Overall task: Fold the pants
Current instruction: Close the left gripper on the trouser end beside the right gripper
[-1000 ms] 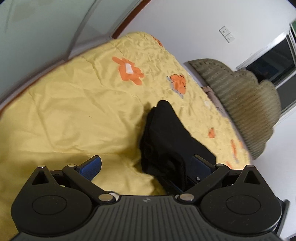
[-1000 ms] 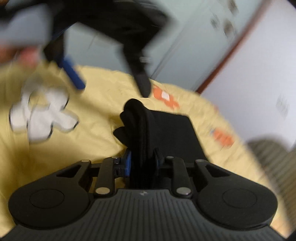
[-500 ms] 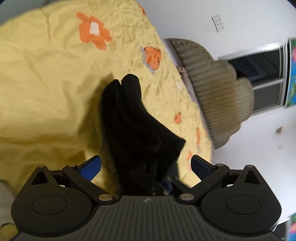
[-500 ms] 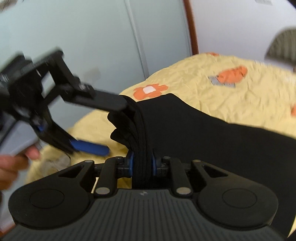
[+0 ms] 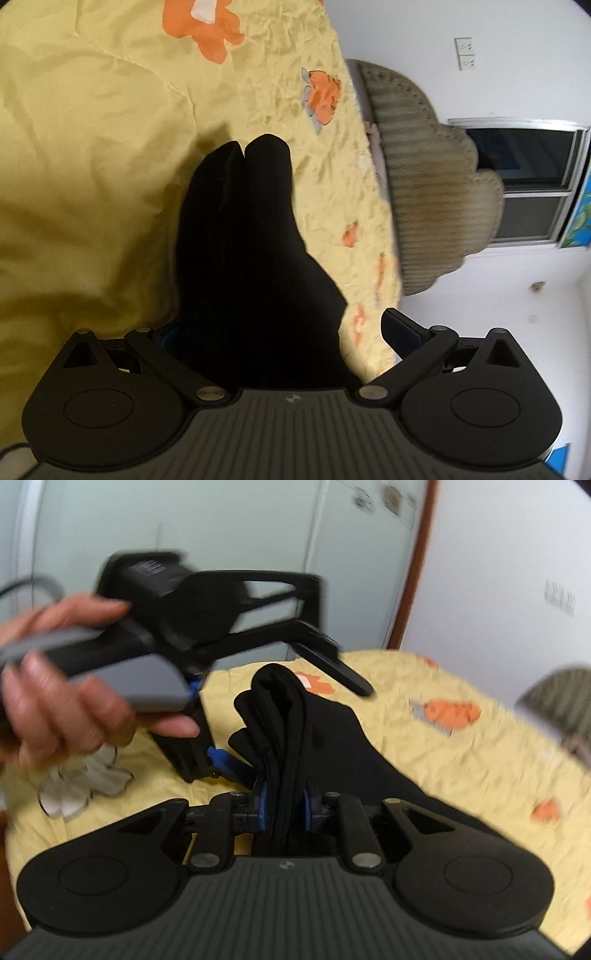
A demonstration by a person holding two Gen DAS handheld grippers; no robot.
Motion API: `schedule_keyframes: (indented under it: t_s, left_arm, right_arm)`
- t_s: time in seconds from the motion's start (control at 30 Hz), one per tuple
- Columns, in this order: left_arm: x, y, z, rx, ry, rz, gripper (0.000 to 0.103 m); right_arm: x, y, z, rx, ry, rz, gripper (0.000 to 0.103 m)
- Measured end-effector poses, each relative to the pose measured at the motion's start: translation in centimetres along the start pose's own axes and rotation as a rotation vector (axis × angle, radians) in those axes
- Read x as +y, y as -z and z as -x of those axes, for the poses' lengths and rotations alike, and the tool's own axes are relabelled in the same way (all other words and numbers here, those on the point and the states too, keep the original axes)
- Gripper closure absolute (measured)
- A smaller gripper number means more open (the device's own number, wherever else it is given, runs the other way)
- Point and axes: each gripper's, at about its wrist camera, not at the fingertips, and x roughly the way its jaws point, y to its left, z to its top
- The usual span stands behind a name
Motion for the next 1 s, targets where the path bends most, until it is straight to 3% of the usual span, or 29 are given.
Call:
schedule_keyframes:
  t_s: [0.07, 0.13, 0.2, 0.33, 0.4, 0.47, 0.63, 0.83, 1.0]
  left_arm:
    - [-0.4, 0.1, 0.0, -0.017, -0.047, -0.042, 0.0]
    - [-0.8, 0.3, 0.1, -0.035, -0.096, -0.091, 0.009]
    - [-1.0, 0.4, 0.2, -0.042, -0.135, -0.122, 0.021]
    - [-1.3, 0.5, 0.3, -0.039, -0.237, -0.202, 0.056]
    - [-1.4, 0.5, 0.2, -0.03, -0.285, -0.24, 0.064]
    - [-1.6, 0.5, 0.1, -0.024, -0.303, -0.264, 0.065]
    - [-2.8, 1.1, -0.4, -0.025, -0.367, -0.362, 0.07]
    - [-3.6, 1.6, -0.4, -0.028, -0.388, -0.428, 0.071]
    - [-2.9, 1.6, -0.2, -0.039, -0.355, -0.394, 0.074]
  right_arm:
    - [0.5, 0.2, 0.2, 0.004, -0.008, 0.043, 0.064]
    - [-0.2, 0.2, 1.8, -0.008, -0.013, 0.021, 0.05]
    - [-2.6, 0.6, 4.3, -0.037, -0.024, -0.081, 0.046]
    - [-11.4, 4.4, 8.3, -0.04, -0.017, -0.471, 0.045]
    - [-17.0, 8.2, 9.3, -0.031, -0.035, -0.751, 0.042]
    - [-21.2, 12.0, 9.3, -0.027, -0.113, -0.978, 0.042]
    - [-24.0, 16.1, 7.4, -0.028, -0.233, -1.188, 0.042]
    - [-23.3, 17.1, 4.5, 0.013, -0.343, -1.29, 0.045]
    - [-22.7, 15.8, 1.9, 0.028, -0.34, -1.29, 0.046]
